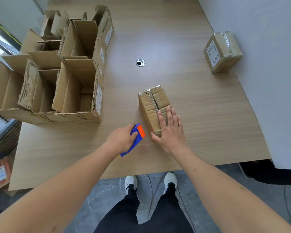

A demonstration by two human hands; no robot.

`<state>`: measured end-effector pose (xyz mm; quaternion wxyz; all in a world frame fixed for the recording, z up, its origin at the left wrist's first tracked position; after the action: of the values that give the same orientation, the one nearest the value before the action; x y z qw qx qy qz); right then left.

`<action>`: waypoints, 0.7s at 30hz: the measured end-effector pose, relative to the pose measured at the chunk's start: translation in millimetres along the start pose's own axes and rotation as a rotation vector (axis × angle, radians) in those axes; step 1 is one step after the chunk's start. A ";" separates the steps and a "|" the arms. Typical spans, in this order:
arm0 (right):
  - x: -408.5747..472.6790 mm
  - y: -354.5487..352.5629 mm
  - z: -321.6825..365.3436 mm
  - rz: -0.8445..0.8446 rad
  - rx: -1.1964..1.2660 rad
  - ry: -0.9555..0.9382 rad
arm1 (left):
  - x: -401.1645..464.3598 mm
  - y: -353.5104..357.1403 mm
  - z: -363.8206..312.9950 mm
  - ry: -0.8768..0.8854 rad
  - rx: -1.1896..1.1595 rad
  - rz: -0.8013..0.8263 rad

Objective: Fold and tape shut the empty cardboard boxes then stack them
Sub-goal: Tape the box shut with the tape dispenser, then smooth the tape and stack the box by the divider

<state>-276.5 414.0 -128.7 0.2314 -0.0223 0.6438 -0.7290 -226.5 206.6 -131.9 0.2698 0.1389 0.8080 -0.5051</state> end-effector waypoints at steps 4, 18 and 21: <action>-0.5 3.3 -1.1 -0.020 -0.041 -0.007 | -3.2 7.2 3.2 0.026 0.010 -0.067; -4.0 2.7 1.2 -0.018 -0.132 -0.006 | -6.8 35.8 18.4 -0.025 0.020 -0.132; -9.7 -1.7 5.9 0.018 -0.135 -0.029 | -17.2 20.5 5.4 0.088 -0.039 -0.299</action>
<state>-266.4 412.2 -123.5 0.2453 -0.0428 0.6884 -0.6812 -200.7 211.8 -139.1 0.1585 0.0339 0.8403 -0.5173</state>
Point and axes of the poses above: each hand's wrist, its own x-axis towards the middle knuckle, its own y-axis out of the palm, z = x × y, the point moved 3 cm from there along x, towards the middle knuckle, and after that the axes turned 4 degrees about z, right-handed, at the moved point
